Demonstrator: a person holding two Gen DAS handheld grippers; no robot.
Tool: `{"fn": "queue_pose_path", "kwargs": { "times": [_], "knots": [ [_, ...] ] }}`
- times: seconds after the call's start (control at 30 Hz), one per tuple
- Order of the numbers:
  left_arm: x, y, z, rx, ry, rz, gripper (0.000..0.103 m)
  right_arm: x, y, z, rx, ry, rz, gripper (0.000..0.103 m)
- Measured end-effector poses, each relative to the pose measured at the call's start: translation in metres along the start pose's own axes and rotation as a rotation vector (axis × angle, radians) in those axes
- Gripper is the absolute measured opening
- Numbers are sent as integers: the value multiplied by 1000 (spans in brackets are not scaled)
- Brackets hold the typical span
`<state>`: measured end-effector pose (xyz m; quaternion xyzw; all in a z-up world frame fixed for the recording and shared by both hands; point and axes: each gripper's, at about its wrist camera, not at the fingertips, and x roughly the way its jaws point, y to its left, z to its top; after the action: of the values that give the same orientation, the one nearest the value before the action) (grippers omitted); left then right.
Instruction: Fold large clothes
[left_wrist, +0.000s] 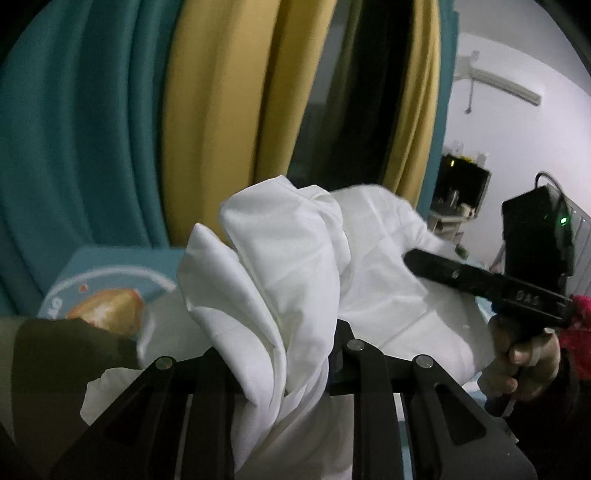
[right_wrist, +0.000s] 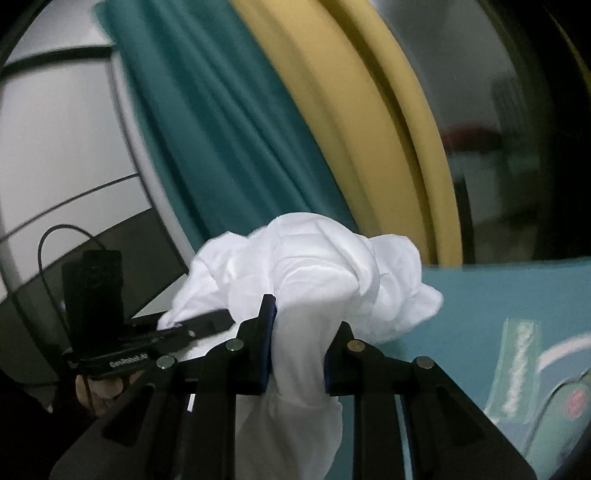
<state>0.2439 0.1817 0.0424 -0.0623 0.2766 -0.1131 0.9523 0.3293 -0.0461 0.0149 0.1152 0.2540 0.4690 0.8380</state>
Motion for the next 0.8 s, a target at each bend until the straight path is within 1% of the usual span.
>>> {"fn": "queue_pose_path", "kwargs": {
  "times": [0.03,0.1,0.13,0.17,0.2,0.23,0.27,0.37,0.4,0.43,0.5,0.57,0.67,0.8],
  "knots": [
    [9,5,-4,-15,27,2,25,11,-10,-7,36,26,-5,21],
    [40,24,-20,-67,129,10,26,35,-36,-27,121,105,-25,21],
    [51,31,-27,-92,163,16,27,46,-47,-38,148,151,-55,21],
    [67,41,-40,-131,222,22,27,53,-55,-46,162,182,-80,21],
    [73,45,-47,-150,248,24,27,59,-63,-55,177,210,-108,21],
    [78,49,-54,-162,267,43,27,62,-69,-62,186,229,-136,21],
    [78,50,-57,-164,270,56,27,62,-75,-71,195,240,-163,21],
    [76,54,-60,-182,262,45,27,57,-86,-84,208,260,-197,30],
    [76,52,-61,-171,265,62,27,58,-88,-88,211,271,-210,32],
    [75,50,-61,-162,269,76,27,56,-91,-89,206,272,-218,35],
    [73,50,-63,-142,275,112,27,56,-86,-94,168,280,-253,42],
    [70,52,-62,-136,274,137,27,57,-78,-95,129,284,-293,55],
    [58,53,-63,-130,272,193,27,45,-76,-99,104,287,-326,63],
    [47,52,-68,-134,267,237,28,35,-67,-99,63,293,-366,73]
  ]
}}
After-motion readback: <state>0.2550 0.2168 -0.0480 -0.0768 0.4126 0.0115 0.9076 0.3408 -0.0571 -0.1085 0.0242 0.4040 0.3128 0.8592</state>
